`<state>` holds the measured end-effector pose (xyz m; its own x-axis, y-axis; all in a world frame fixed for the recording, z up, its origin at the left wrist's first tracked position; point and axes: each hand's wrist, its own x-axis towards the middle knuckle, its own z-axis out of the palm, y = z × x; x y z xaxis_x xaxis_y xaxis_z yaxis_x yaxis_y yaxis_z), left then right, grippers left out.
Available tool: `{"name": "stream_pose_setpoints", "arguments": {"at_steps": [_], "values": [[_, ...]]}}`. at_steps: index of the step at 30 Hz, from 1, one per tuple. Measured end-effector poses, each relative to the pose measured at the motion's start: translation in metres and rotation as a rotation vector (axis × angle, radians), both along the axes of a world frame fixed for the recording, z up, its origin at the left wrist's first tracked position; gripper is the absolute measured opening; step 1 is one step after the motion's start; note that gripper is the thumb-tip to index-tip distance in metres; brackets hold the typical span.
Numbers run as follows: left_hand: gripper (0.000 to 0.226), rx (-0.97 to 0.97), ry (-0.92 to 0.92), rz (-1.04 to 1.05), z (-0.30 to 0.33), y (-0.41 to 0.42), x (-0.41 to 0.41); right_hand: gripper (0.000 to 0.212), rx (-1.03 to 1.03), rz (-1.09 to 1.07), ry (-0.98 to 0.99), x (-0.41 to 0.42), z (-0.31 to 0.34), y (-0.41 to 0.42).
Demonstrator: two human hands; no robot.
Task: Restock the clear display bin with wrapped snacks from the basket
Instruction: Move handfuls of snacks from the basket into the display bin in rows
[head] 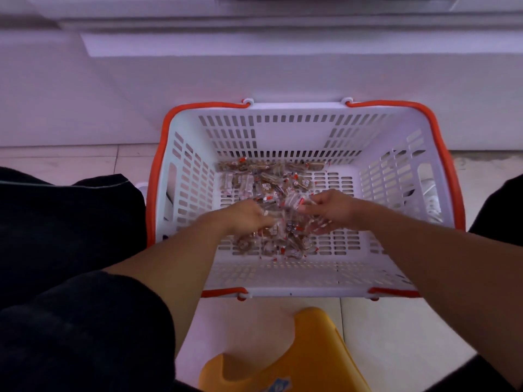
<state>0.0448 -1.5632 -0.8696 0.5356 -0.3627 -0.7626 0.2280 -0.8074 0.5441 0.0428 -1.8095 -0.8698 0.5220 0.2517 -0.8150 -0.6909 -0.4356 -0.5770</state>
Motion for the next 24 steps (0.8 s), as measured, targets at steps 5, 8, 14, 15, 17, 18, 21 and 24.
{"name": "stream_pose_setpoints", "arguments": {"at_steps": [5, 8, 14, 15, 17, 18, 21, 24], "values": [[0.026, -0.282, 0.05, 0.267, 0.086, -0.01, 0.034, 0.026, -0.052, 0.45, 0.101, 0.06, 0.115, -0.022], [0.021, -0.412, -0.06, 0.192, 0.154, -0.015, 0.05, 0.036, -0.126, 0.612, -0.016, 0.078, 0.2, -0.023], [0.022, -0.525, -0.291, 0.09, 0.284, -0.016, 0.062, 0.012, 0.098, 0.505, -0.406, 0.059, 0.333, -0.024], [0.022, -0.586, -0.309, 0.142, 0.298, -0.017, 0.06, 0.009, 0.121, 0.452, -0.494, 0.055, 0.345, -0.021], [0.021, -0.679, -0.362, 0.216, 0.321, -0.023, 0.056, 0.011, 0.05, 0.363, -0.734, 0.049, 0.36, -0.011], [0.021, -0.705, -0.401, 0.238, 0.328, -0.027, 0.055, 0.015, -0.016, 0.324, -0.867, 0.048, 0.366, -0.005], [0.023, -0.813, -0.468, 0.358, 0.34, -0.034, 0.055, 0.027, -0.197, 0.239, -1.188, 0.05, 0.38, 0.003], [0.037, -0.903, -0.47, 0.405, 0.344, -0.04, 0.056, 0.051, -0.387, 0.241, -1.346, 0.055, 0.385, 0.0]]}}
